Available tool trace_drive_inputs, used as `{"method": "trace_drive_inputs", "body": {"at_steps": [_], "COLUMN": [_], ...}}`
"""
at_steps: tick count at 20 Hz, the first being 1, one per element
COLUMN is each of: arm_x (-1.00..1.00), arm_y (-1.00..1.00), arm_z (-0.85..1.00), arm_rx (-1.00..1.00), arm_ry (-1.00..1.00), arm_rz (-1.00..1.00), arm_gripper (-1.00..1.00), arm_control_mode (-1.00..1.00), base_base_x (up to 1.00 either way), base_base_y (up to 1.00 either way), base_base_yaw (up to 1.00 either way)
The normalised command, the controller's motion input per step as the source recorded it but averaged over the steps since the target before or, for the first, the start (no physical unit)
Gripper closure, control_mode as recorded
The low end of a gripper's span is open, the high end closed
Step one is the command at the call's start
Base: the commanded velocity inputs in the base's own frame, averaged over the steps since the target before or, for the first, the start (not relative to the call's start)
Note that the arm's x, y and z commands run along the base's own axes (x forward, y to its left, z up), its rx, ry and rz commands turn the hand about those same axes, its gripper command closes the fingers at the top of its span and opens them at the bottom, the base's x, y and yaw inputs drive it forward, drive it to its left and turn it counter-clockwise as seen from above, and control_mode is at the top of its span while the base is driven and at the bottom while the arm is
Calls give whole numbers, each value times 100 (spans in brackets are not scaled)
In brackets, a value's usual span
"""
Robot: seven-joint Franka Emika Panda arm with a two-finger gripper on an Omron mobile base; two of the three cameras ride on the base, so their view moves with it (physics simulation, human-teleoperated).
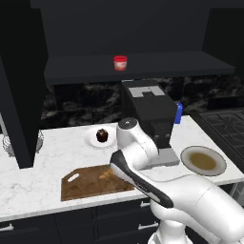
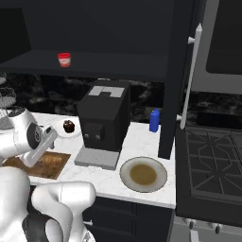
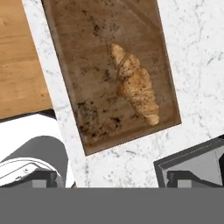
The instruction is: From the different types of pastries on the counter, select a croissant and place it on the cutting board. Then retrieve a jar of jam from the cabinet and place it alongside the croissant on the cutting board.
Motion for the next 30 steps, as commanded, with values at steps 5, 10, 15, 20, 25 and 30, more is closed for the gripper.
{"method": "trace_drive_inputs", "body": {"at_steps": [5, 10, 15, 20, 25, 30], "arm_x": [0, -9, -24, -28, -28, -48], "arm_y": [-28, -32, -34, -22, -22, -24], "arm_z": [7, -2, 10, 47, 74, 74], "arm_rx": [12, 15, 18, 12, 15, 21], "arm_ry": [-5, -5, -21, -26, -19, -25], "arm_rz": [-1, -5, -21, -23, -18, -16], "arm_gripper": [-100, -100, -100, -100, -100, -100], "arm_control_mode": [-100, -100, -100, -100, -100, -100], "base_base_x": [0, 0, 0, 0, 0, 0], "base_base_y": [0, 0, 0, 0, 0, 0], "base_base_yaw": [0, 0, 0, 0, 0, 0]}}
